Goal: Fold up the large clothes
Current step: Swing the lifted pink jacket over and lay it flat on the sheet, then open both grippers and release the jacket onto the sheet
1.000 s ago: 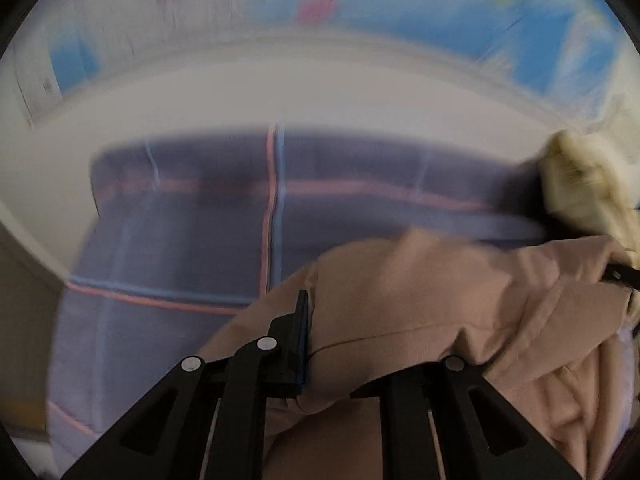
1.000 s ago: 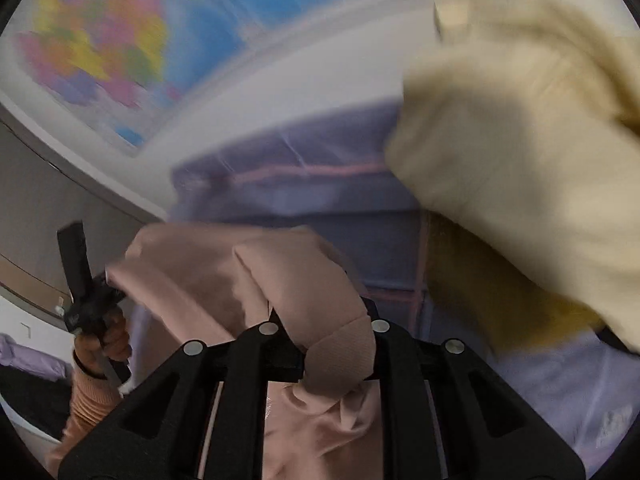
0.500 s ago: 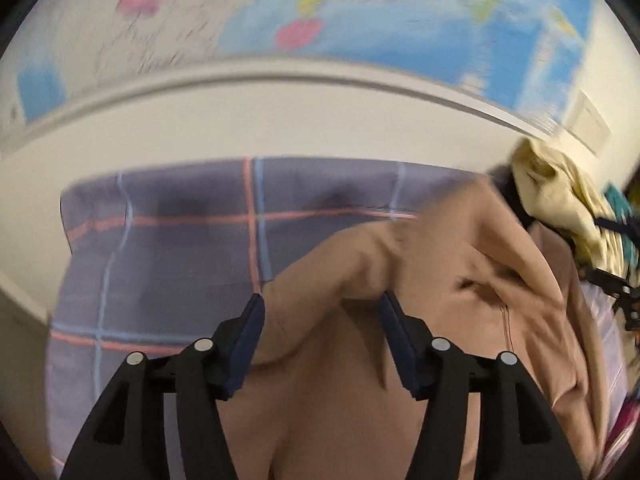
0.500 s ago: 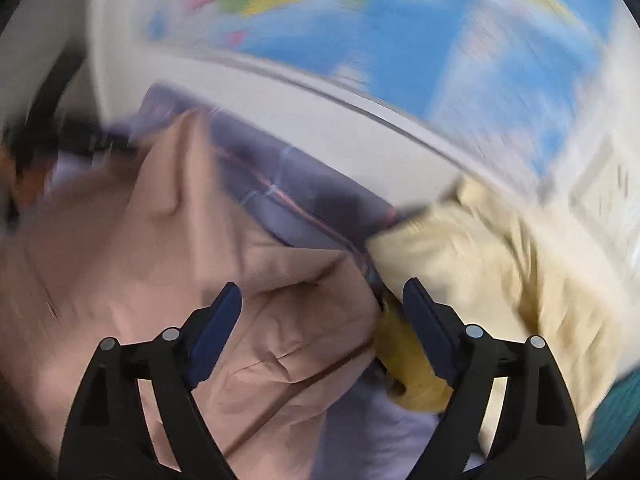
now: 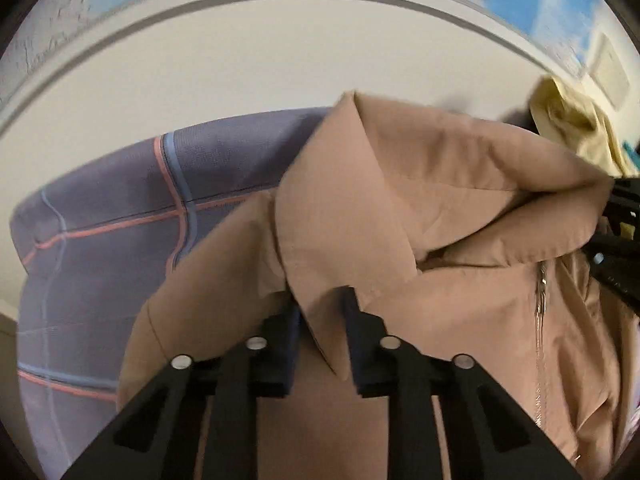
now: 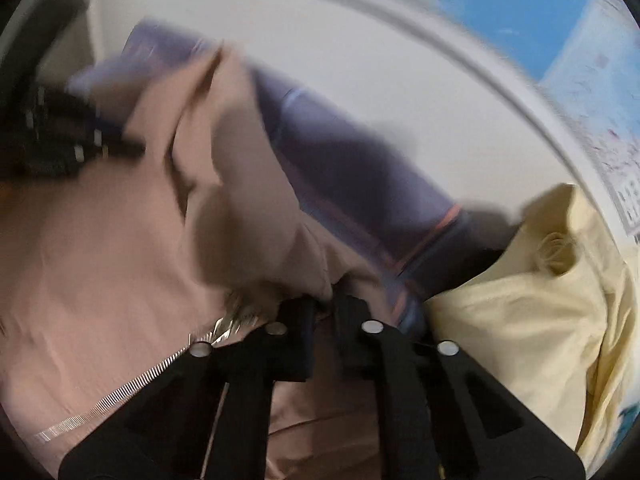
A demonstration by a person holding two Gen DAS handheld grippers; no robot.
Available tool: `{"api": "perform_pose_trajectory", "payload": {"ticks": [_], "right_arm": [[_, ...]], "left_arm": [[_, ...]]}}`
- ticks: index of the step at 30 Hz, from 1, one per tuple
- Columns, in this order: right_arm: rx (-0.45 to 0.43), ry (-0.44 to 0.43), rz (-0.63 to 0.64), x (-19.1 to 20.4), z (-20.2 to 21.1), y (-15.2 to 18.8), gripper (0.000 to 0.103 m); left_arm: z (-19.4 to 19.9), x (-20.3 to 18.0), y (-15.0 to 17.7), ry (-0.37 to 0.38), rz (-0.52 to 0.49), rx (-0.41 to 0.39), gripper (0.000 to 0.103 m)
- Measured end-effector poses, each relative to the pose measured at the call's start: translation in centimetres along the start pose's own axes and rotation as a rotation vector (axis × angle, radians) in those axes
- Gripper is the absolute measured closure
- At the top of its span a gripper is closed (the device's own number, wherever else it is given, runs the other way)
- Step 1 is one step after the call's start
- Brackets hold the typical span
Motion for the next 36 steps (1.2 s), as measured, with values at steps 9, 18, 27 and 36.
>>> {"api": "perform_pose_trajectory", "payload": {"ticks": [9, 18, 27, 36], "right_arm": [[0.04, 0.03, -0.219, -2.6, -2.1, -1.8, 0.095], [-0.173, 0.012, -0.257, -1.2, 12.1, 4.0, 0.028], [-0.025, -0.27, -0.41, 4.4, 16.7, 19.0, 0.025], [-0.043, -0.331, -0.523, 3.4, 18.1, 21.8, 0.098]], "left_arm": [[2.2, 0.9, -1.9, -0.034, 0.076, -0.066, 0.062], [10.5, 5.2, 4.5, -0.06, 0.013, -0.196, 0.037], [12.4, 10.0, 12.8, -0.03, 0.108, -0.175, 0.037], [12.9, 10.5, 17.0, -0.027, 0.137, -0.156, 0.038]]}}
Point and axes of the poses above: each gripper's, at about its wrist camera, not at the fingertips, and z roughly against the way its jaws point, x to its left, y to its underside, the point moved 5 cm from there along -z, roughly the way its jaws point, and after that the axes turned 3 degrees about -x, right-handed, at the moved point
